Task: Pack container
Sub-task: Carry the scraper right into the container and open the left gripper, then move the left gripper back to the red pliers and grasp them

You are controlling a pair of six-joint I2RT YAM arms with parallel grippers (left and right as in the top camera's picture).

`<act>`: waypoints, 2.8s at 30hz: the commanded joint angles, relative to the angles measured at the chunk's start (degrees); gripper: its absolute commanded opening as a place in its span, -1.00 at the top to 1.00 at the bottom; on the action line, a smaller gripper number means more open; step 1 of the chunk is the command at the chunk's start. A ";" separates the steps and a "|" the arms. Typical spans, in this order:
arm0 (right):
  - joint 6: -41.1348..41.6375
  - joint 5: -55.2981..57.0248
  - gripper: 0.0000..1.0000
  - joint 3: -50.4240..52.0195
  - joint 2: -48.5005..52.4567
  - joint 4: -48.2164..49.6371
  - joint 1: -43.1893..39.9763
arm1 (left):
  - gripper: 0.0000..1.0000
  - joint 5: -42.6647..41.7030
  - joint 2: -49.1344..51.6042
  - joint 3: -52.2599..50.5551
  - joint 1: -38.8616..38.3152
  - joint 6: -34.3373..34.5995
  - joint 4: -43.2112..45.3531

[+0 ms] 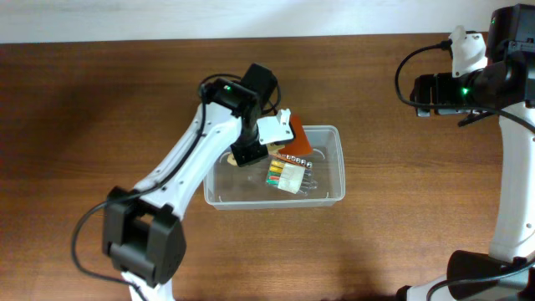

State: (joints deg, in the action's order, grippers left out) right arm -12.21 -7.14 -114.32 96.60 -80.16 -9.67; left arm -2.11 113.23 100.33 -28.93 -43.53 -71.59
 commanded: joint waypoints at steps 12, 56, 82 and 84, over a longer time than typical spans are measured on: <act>0.04 0.28 -0.97 0.04 0.31 0.13 -0.15 | 0.22 -1.99 8.85 -0.13 0.07 -1.16 1.01; 0.07 0.24 -0.97 0.04 0.31 -0.07 -0.15 | -0.99 -5.79 13.25 9.53 30.88 13.90 -0.11; 0.07 0.26 -0.97 0.04 0.31 0.00 -0.15 | -0.99 2.10 22.95 6.16 29.44 16.96 -0.17; 0.07 0.26 -0.97 0.04 0.31 0.02 -0.15 | -0.98 2.14 22.95 4.50 29.00 16.96 0.72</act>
State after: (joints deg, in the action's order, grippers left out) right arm -12.16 -7.14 -114.32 96.60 -80.20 -9.67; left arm 0.08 134.91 108.33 0.47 -27.07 -71.64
